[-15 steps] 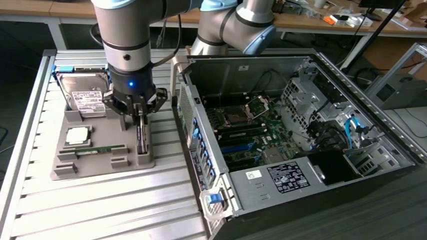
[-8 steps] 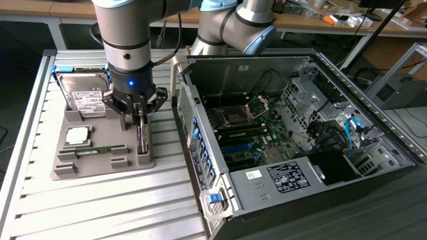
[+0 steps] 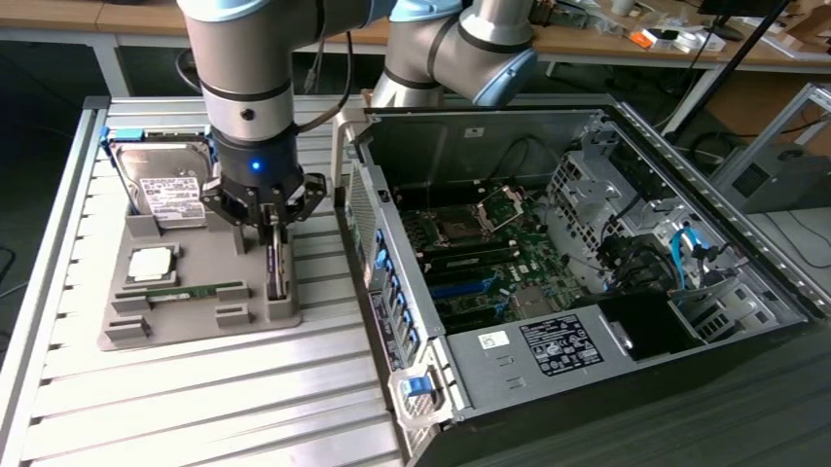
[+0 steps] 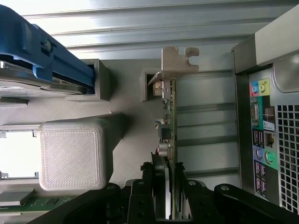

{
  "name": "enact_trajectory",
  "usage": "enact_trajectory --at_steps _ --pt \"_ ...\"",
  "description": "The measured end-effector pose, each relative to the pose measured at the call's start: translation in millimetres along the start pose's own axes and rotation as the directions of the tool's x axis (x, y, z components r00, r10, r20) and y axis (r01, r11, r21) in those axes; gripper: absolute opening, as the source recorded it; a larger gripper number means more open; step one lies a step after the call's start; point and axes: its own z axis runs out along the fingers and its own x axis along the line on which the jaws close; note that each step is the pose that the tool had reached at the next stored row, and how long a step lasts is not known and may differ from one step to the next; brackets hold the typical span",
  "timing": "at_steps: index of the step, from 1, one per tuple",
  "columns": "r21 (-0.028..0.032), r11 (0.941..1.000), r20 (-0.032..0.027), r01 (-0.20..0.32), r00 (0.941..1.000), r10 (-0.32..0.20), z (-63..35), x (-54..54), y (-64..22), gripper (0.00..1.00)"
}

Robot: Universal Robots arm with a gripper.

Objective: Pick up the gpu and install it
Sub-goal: 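Pick up the gpu and move the gpu toward the slot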

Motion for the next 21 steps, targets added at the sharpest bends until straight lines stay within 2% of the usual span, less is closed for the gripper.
enact_trajectory --at_steps 21 --pt "-0.0004 1.0000 0.0005 0.000 1.0000 0.000 0.2 -0.1 0.1 0.28"
